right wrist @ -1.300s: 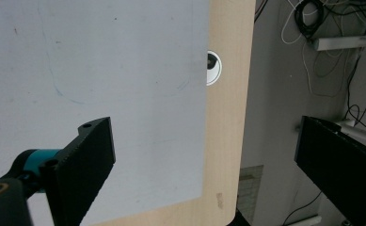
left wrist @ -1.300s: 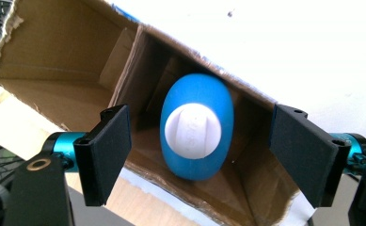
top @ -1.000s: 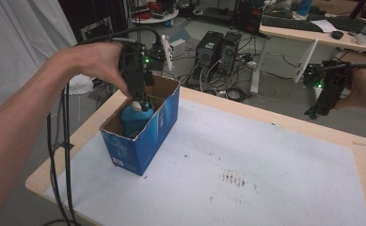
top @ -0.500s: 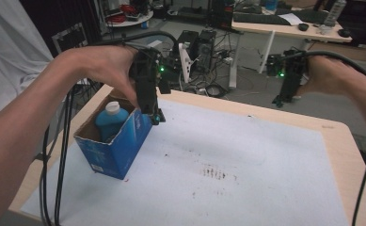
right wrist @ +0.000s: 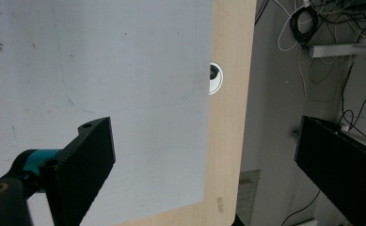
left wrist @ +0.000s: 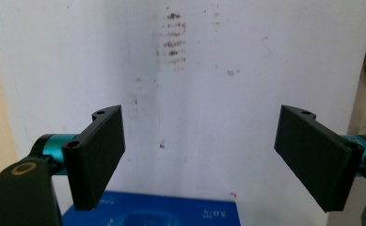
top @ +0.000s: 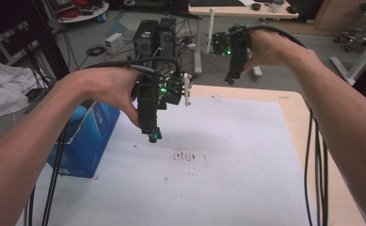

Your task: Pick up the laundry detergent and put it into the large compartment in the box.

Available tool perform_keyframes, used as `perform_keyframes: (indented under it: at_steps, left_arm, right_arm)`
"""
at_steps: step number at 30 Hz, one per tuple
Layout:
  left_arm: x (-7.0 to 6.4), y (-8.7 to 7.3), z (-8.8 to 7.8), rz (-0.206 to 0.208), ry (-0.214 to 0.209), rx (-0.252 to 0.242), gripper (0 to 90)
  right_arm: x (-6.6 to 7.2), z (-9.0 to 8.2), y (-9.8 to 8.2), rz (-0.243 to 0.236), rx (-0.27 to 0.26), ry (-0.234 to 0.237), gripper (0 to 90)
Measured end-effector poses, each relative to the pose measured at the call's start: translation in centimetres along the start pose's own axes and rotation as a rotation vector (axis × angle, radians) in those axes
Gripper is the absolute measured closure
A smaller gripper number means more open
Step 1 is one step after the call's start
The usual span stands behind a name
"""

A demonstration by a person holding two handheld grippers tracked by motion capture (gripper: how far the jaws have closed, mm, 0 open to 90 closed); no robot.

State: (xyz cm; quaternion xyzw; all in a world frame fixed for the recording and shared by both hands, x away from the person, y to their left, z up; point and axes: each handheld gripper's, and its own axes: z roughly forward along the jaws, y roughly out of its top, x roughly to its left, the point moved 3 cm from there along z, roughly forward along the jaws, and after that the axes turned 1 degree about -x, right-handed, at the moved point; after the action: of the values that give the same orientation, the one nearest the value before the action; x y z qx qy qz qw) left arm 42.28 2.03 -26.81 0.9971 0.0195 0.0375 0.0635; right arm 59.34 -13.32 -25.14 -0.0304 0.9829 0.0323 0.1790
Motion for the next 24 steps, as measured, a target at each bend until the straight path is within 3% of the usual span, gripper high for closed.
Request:
perform_keyframes:
  at_steps: [11, 19, 24]
  left_arm:
    - [-0.3, 1.0, 3.8, 0.012, -0.052, 0.053, 16.7]
    - [-0.4, 1.8, 4.4, 0.015, -0.063, 0.050, 16.7]
    - [-0.3, 2.2, 4.6, 0.015, -0.045, 0.059, 16.8]
  right_arm:
    - [0.3, 0.2, 0.1, -0.009, -0.001, 0.002, 4.6]
    - [0.6, 0.2, -0.6, 0.001, 0.003, 0.001, 4.6]
    - [0.8, 0.1, -1.0, 0.010, -0.005, 0.003, 4.6]
